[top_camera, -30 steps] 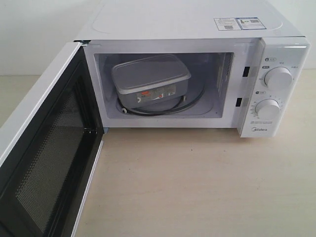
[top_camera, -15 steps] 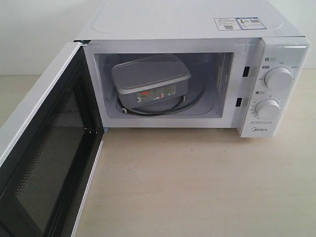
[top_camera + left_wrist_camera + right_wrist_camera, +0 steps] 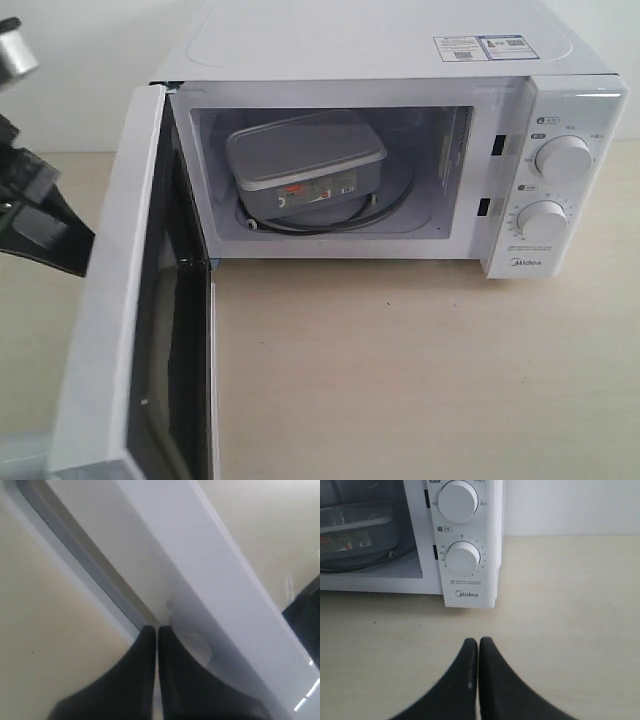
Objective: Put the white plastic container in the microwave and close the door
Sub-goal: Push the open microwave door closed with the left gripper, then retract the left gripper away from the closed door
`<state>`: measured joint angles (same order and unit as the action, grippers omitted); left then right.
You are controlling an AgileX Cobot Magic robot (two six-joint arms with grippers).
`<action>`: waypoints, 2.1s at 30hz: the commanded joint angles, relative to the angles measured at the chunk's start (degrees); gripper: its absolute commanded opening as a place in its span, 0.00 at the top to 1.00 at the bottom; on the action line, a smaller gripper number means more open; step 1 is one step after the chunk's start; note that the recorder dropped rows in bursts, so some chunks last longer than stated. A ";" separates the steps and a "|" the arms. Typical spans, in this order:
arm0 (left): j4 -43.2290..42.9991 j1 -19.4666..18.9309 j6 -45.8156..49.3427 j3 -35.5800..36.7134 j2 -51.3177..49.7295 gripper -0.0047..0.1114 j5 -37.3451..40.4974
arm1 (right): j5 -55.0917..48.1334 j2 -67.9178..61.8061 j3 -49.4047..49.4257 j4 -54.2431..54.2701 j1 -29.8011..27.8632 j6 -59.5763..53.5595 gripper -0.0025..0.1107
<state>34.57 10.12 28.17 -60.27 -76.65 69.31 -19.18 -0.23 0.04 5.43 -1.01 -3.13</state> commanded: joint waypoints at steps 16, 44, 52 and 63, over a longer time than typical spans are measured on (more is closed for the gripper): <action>13.60 12.57 8.90 -0.48 -7.35 0.92 -34.51 | 0.13 0.23 -0.04 -0.07 -0.15 -0.14 0.98; 22.19 12.57 22.38 -3.37 -15.55 0.92 -44.49 | 0.13 0.23 -0.04 -0.07 -0.15 -0.14 0.98; 22.19 12.57 23.23 -3.37 -15.54 0.92 -45.73 | 0.13 0.23 -0.04 -0.07 -0.15 -0.14 0.98; 21.81 12.57 23.74 -3.37 -13.30 0.92 -39.07 | 0.13 0.23 -0.04 -0.07 -0.15 -0.14 0.98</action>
<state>56.11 22.39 51.33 -63.27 -91.64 27.77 -19.18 -0.23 0.04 5.43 -1.01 -3.13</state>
